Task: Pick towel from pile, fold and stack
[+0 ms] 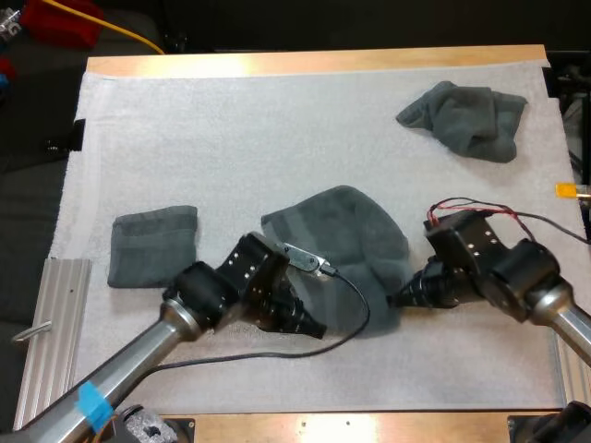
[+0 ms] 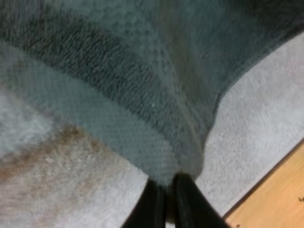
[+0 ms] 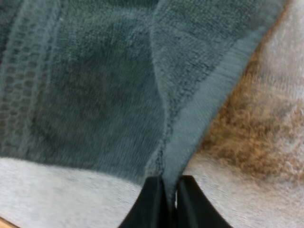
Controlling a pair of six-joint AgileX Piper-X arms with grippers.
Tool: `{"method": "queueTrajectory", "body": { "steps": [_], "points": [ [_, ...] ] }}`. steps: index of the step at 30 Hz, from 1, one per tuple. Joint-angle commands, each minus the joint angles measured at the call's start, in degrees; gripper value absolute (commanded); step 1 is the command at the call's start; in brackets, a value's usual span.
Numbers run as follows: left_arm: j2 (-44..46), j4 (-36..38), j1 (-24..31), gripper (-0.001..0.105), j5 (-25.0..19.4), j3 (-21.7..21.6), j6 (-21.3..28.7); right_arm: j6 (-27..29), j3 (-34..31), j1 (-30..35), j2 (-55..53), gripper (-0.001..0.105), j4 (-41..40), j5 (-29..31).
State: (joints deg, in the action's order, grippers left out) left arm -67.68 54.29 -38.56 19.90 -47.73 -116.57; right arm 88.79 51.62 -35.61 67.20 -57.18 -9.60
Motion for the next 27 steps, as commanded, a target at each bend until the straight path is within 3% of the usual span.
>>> {"method": "queueTrajectory", "body": {
  "steps": [1, 4, 6, 9, 13, 20, 27],
  "points": [
    [0.55, 4.28, -0.27, 0.0, -2.47, -2.11, 2.44, -0.67, 1.51, 0.0, -1.56, 0.001, -0.17, -0.16],
    [0.56, 11.26, -0.27, 0.0, -6.25, -7.35, 6.2, -2.58, 3.91, 0.0, -3.63, 0.001, -0.7, -0.01],
    [0.56, 14.56, -0.27, 0.0, -7.22, -13.3, 7.35, -3.81, 5.93, -0.1, -5.14, 0.001, -3.06, -0.01],
    [0.56, 18.61, -0.27, 0.0, -11.4, -16.97, 7.92, -4.09, 7.48, -0.1, -6.21, 0.001, -4.8, -0.01],
    [1.56, 22.28, -0.42, 0.0, -12.89, -21.42, 9.14, -5.01, 11.03, -0.1, -9.0, 0.001, -6.52, -0.01],
    [6.44, 23.77, -1.28, 0.0, -12.16, -23.05, 8.48, -5.38, 14.69, -2.17, -10.92, 0.001, -12.86, -1.3],
    [10.1, 25.8, -12.06, 0.0, -17.64, -23.13, 2.79, -13.06, 17.27, -16.66, -13.68, 0.001, -18.01, 10.19]
  ]
}}
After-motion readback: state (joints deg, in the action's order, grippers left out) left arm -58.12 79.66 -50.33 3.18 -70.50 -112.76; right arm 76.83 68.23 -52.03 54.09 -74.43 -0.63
